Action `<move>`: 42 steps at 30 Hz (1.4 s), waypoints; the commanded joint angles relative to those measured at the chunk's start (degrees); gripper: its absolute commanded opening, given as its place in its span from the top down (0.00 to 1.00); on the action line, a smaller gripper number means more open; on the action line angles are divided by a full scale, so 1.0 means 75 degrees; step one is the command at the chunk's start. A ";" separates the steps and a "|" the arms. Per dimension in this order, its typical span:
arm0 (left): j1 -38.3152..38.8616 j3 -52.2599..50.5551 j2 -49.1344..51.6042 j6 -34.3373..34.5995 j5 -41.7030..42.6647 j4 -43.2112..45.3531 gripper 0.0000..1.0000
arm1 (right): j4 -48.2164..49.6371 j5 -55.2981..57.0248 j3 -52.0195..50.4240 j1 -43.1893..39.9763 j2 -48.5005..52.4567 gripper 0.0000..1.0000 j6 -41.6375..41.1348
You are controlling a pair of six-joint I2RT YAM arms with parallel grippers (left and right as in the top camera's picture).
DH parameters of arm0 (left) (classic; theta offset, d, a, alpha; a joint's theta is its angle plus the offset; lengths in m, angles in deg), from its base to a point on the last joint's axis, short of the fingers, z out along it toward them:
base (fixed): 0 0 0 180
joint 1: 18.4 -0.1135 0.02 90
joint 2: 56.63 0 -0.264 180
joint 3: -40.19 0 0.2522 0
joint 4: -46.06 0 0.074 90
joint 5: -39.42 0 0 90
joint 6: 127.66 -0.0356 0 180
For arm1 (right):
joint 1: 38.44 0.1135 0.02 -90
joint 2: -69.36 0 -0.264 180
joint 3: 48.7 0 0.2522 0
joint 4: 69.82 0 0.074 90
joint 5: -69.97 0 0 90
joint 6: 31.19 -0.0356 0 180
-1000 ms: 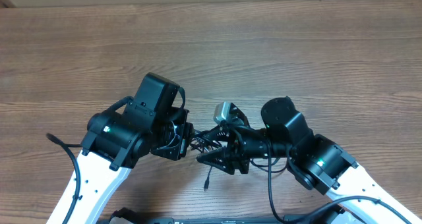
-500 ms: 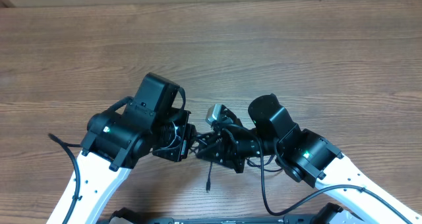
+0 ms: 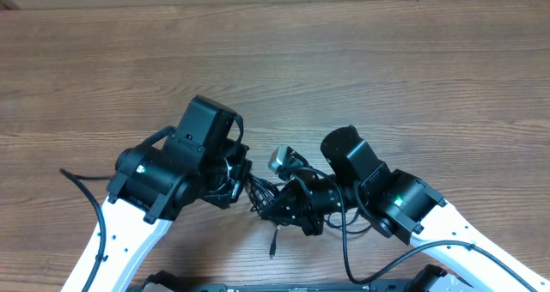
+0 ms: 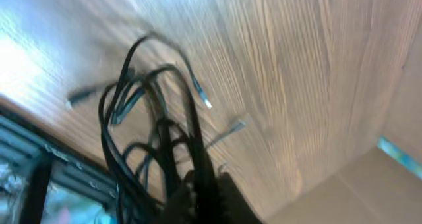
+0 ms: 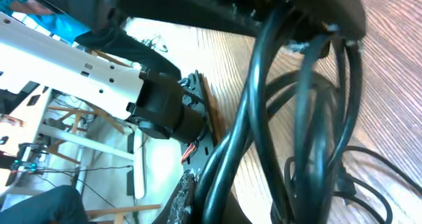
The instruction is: Untangle cables
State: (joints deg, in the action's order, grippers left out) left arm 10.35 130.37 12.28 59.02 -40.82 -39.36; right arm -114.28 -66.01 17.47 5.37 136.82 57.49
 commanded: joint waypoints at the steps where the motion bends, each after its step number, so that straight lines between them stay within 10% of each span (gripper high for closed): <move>1: -0.0184 0.0076 0.0015 -0.0912 -0.1475 0.0047 0.96 | -0.0090 -0.0816 0.0111 -0.0009 -0.0114 0.96 -0.0073; 13: -0.0245 0.0076 0.0449 -0.1209 -0.2151 -0.0102 0.96 | 0.2352 -0.1944 0.0131 -0.1058 -0.1480 0.96 -0.1209; 26: -0.0248 0.0076 0.1349 -0.1326 -0.2285 -0.0892 0.96 | 0.5575 -0.2454 0.0131 -0.5473 -0.2066 0.96 -0.4470; 42: -0.2425 0.0079 0.1346 -0.1402 -0.3780 -0.1792 0.92 | 0.1445 -0.1172 0.0125 -0.8961 -0.1294 0.96 -0.3351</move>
State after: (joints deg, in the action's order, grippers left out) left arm -0.29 132.28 21.52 51.22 -58.76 -51.65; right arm -101.10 -84.83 15.98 -58.06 125.57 27.22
